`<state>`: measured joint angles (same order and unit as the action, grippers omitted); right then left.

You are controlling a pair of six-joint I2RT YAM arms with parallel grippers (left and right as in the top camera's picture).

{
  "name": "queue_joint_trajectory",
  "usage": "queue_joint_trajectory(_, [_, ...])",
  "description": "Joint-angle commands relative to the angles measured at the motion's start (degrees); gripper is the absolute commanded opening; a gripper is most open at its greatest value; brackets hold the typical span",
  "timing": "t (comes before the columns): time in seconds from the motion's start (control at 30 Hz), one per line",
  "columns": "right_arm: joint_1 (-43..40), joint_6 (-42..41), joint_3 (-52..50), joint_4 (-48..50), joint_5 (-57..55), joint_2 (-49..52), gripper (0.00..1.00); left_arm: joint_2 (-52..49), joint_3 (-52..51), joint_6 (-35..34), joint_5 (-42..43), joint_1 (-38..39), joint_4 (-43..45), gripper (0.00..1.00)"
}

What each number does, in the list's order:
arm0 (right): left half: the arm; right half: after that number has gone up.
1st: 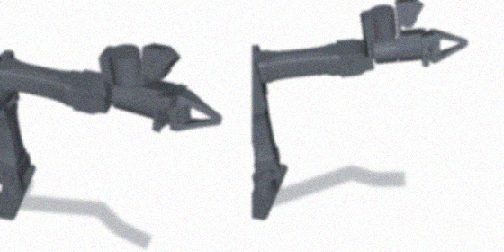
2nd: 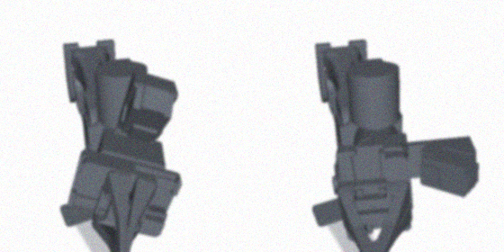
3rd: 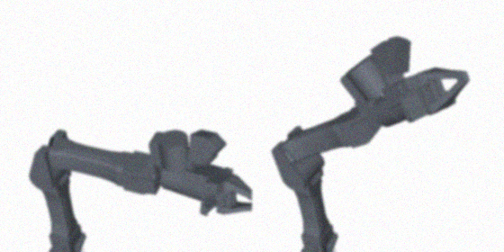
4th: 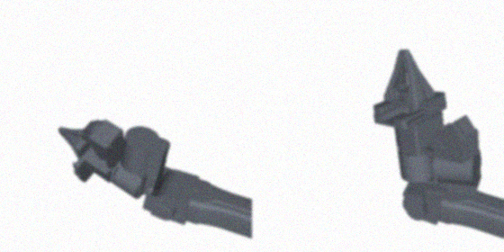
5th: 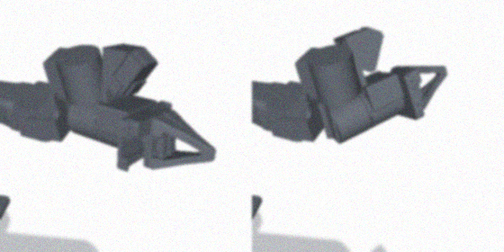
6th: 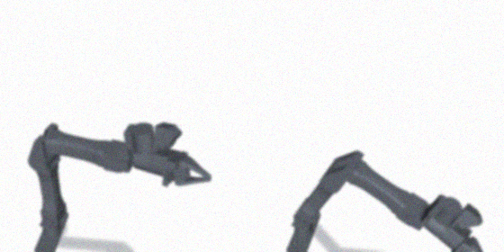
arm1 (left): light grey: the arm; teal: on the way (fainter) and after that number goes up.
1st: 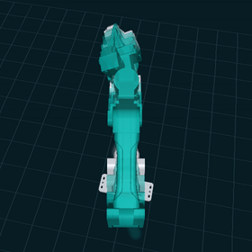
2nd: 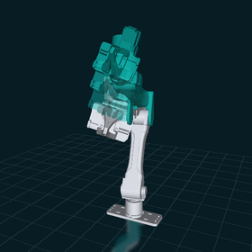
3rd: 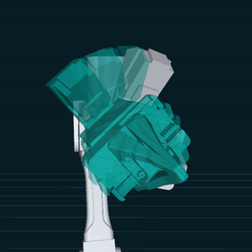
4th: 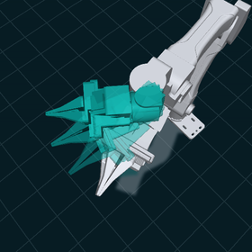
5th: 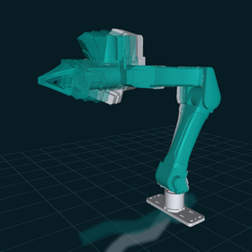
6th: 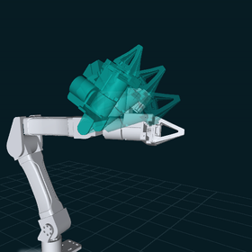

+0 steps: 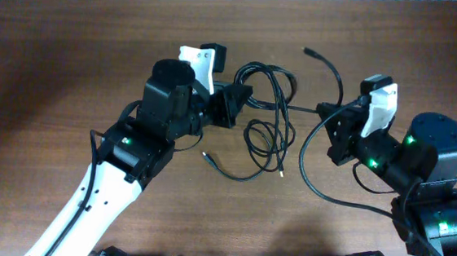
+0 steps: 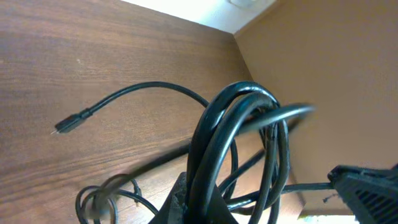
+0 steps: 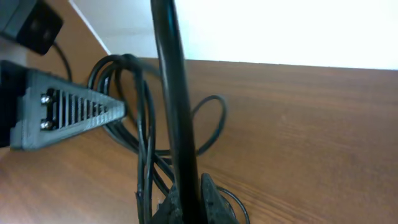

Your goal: Untangle cables

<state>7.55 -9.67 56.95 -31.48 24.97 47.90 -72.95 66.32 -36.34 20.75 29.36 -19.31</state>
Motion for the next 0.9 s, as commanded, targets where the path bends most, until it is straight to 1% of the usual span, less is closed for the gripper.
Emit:
queue_joint_trajectory(0.0, [-0.4, -2.8, 0.4, 0.0, -6.6, -0.8, 0.22, 0.8, 0.5, -3.5, -8.2, -1.3, -0.3, 0.00])
queue_joint_trajectory(0.03, [-0.4, -2.8, 0.4, -0.8, -6.6, -0.8, 0.40, 0.8, 0.5, -3.5, -8.2, -1.3, -0.3, 0.00])
queue_joint_trajectory(0.07, [-0.4, -2.8, 0.4, -1.7, -6.6, -0.8, 0.52, 0.8, 0.5, -2.9, -8.1, -1.3, -0.3, 0.00])
queue_joint_trajectory(0.13, [-0.4, -2.7, 0.4, -3.0, -6.3, -0.8, 0.69, 0.8, 0.5, 0.6, -7.6, -1.3, -0.3, 0.00])
queue_joint_trajectory(0.2, [-0.4, 0.0, 0.4, -3.5, -4.2, -0.8, 0.78, 0.8, 0.5, 4.2, -5.4, -1.3, 0.0, 0.00])
queue_joint_trajectory(0.23, [-0.4, 4.3, 0.4, -3.5, -0.8, -0.8, 0.80, 0.8, 0.5, 8.1, -2.1, -1.3, 0.9, 0.00])
queue_joint_trajectory(0.3, [-0.4, 9.8, 0.4, -3.4, 4.5, -0.8, 0.80, 0.8, 0.5, 14.9, 5.8, -1.3, 3.7, 0.00])
queue_joint_trajectory(0.4, [-0.4, 14.9, 0.4, -3.4, 9.9, -0.8, 0.80, 0.8, 0.5, 21.1, 14.6, -1.3, 6.6, 0.00])
queue_joint_trajectory(0.43, [-0.4, 16.5, 0.4, -3.3, 11.8, -0.8, 0.79, 0.8, 0.5, 24.4, 20.0, -1.3, 8.3, 0.00])
queue_joint_trajectory(0.5, [-0.4, 16.8, 0.4, -3.0, 13.0, -0.8, 0.77, 0.8, 0.5, 28.2, 26.3, -1.3, 9.7, 0.00])
queue_joint_trajectory(0.53, [-0.4, 16.8, 0.4, -2.8, 13.0, -0.8, 0.74, 0.8, 0.5, 30.3, 29.0, -1.3, 9.9, 0.00])
queue_joint_trajectory(0.57, [-0.4, 16.8, 0.4, -2.4, 13.0, -0.8, 0.72, 0.8, 0.5, 31.3, 29.5, -1.3, 9.9, 0.00])
queue_joint_trajectory(0.73, [-0.4, 16.8, 0.4, -0.4, 14.3, -0.8, 0.64, 0.7, 0.5, 31.3, 29.1, -1.3, 9.8, 0.00])
queue_joint_trajectory(0.77, [-0.4, 16.8, 0.4, 0.0, 14.3, -0.8, 0.59, 0.7, 0.5, 31.3, 29.1, -1.3, 9.8, 0.00])
queue_joint_trajectory(0.8, [-0.4, 16.8, 0.4, 0.2, 14.3, -0.8, 0.51, 0.7, 0.5, 31.3, 29.1, -1.3, 9.8, 0.00])
queue_joint_trajectory(0.83, [-0.4, 16.8, 0.4, 0.4, 14.3, -0.8, 0.46, 0.7, 0.5, 31.3, 29.0, -1.3, 9.8, 0.00])
queue_joint_trajectory(0.87, [-0.4, 16.8, 0.4, 0.7, 14.3, -0.8, 0.32, 0.7, 0.5, 31.3, 29.0, -1.3, 9.8, 0.00])
